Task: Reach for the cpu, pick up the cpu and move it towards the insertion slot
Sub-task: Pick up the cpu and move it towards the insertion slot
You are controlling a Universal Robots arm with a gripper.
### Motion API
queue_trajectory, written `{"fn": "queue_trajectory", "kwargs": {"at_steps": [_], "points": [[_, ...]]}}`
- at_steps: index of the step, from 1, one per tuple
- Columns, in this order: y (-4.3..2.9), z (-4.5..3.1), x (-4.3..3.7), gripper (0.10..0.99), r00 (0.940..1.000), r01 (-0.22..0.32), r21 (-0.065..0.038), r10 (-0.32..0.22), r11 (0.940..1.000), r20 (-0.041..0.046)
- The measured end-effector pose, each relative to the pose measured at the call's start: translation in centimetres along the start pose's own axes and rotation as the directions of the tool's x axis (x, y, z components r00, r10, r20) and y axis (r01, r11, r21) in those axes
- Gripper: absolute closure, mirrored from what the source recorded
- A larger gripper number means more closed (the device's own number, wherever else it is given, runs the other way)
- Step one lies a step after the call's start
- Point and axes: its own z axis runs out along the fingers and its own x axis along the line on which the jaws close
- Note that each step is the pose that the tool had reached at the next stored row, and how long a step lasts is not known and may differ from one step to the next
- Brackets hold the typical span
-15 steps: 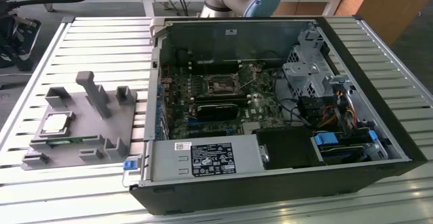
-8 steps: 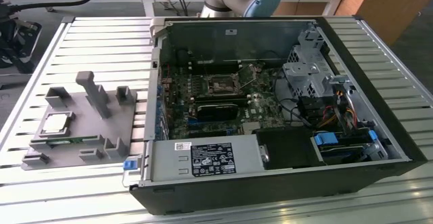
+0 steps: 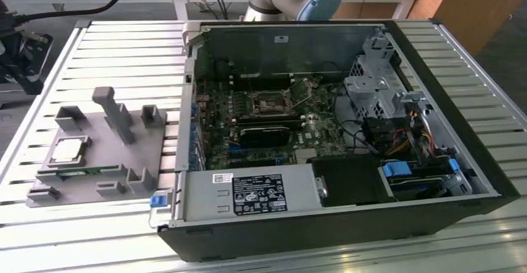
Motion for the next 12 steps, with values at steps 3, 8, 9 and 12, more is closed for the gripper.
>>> {"fn": "queue_trajectory", "kwargs": {"at_steps": [3,8,9,12], "points": [[-0.04,0.38,0.02,0.98,1.0,0.0,0.0,0.0,1.0,0.0001],[-0.15,1.02,0.06,0.98,1.0,0.0,0.0,0.0,1.0,-0.0001],[-0.17,1.16,0.06,0.98,1.0,0.0,0.0,0.0,1.0,0.0001],[-0.27,1.49,0.07,0.918,1.0,0.0,0.0,0.0,1.0,0.0]]}}
